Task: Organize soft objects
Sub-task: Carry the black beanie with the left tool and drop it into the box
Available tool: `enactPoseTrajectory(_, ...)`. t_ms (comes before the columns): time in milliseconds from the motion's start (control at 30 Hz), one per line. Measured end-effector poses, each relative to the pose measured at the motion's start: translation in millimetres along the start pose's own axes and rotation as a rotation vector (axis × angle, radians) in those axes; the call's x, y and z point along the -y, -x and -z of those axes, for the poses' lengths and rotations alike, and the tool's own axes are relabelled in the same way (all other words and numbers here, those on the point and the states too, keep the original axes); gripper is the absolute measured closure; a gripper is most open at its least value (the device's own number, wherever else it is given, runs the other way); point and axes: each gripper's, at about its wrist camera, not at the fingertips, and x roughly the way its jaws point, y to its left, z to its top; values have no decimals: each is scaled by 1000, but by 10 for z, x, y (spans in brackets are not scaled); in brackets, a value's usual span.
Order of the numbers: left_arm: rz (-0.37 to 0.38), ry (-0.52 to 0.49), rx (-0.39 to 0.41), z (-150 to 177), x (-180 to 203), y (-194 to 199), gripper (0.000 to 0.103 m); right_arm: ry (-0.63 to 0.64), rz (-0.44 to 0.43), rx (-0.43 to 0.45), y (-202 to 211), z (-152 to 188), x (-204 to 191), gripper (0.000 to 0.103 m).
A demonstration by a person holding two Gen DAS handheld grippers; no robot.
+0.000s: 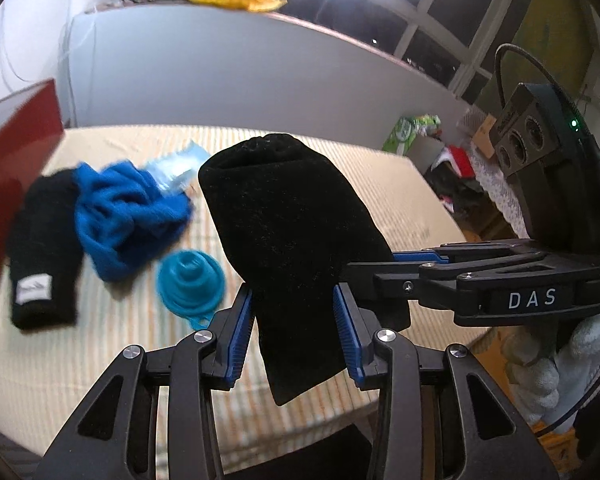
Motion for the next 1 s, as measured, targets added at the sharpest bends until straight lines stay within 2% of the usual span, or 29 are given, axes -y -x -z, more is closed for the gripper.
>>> enactPoseTrajectory(267,-69,8,93,-239,-358,433,66,99,-27,30,-97,-421,-595,75)
enactPoseTrajectory(567,-182,57,185,-590,-1101,899,67,204,-77,45,-469,-1110,-1343,75)
enactPoseTrajectory(833,-268,123,234,-929,-1797,1215,67,281,-123,45,-923,-1751,-1995,75)
enactPoseTrajectory(1000,-295,170,224,-1121,-2244,1271,67,319,-124,34,-1260,-2083,-2308,75)
